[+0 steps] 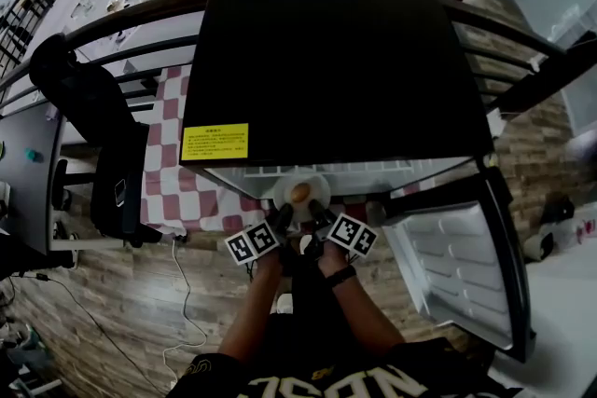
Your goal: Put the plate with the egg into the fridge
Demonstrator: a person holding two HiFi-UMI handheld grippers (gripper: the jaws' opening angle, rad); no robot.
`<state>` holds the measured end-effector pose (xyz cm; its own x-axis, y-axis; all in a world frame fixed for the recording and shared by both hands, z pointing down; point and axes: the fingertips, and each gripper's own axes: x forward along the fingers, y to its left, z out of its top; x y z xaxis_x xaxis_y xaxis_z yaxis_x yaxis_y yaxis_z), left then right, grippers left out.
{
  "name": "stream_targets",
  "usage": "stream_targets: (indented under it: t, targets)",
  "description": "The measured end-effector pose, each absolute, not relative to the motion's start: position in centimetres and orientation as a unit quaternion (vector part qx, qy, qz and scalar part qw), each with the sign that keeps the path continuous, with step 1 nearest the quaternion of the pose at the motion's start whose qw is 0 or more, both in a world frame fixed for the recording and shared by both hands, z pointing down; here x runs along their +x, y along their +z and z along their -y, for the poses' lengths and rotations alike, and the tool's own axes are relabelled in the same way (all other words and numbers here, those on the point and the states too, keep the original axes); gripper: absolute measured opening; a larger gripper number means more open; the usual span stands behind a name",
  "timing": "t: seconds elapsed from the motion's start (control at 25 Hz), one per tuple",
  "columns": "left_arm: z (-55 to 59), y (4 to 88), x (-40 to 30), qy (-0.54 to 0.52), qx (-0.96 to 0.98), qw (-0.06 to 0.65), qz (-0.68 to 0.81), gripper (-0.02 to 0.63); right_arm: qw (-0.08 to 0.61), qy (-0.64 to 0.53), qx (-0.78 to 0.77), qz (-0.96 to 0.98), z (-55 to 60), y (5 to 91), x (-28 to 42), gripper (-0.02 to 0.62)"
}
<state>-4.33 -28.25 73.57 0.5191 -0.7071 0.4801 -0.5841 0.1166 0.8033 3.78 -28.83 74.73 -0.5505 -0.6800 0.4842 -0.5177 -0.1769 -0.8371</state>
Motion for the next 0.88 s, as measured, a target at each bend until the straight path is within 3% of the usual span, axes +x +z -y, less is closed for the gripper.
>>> stream_targets:
  t: [0.2,0.88]
  targets:
    - [28.4,75.1,-4.3,-0.058,0.645,0.581,0.494,0.075,0.042,-0.601,-0.477,-0.640,29.3,75.9,3.9,0.063]
    - [30.2,76.4,-4.7,-0.081,0.620,0.596,0.504,0.075,0.080,-0.626,-0.481,-0.609,30.4,76.7,3.7,0.063]
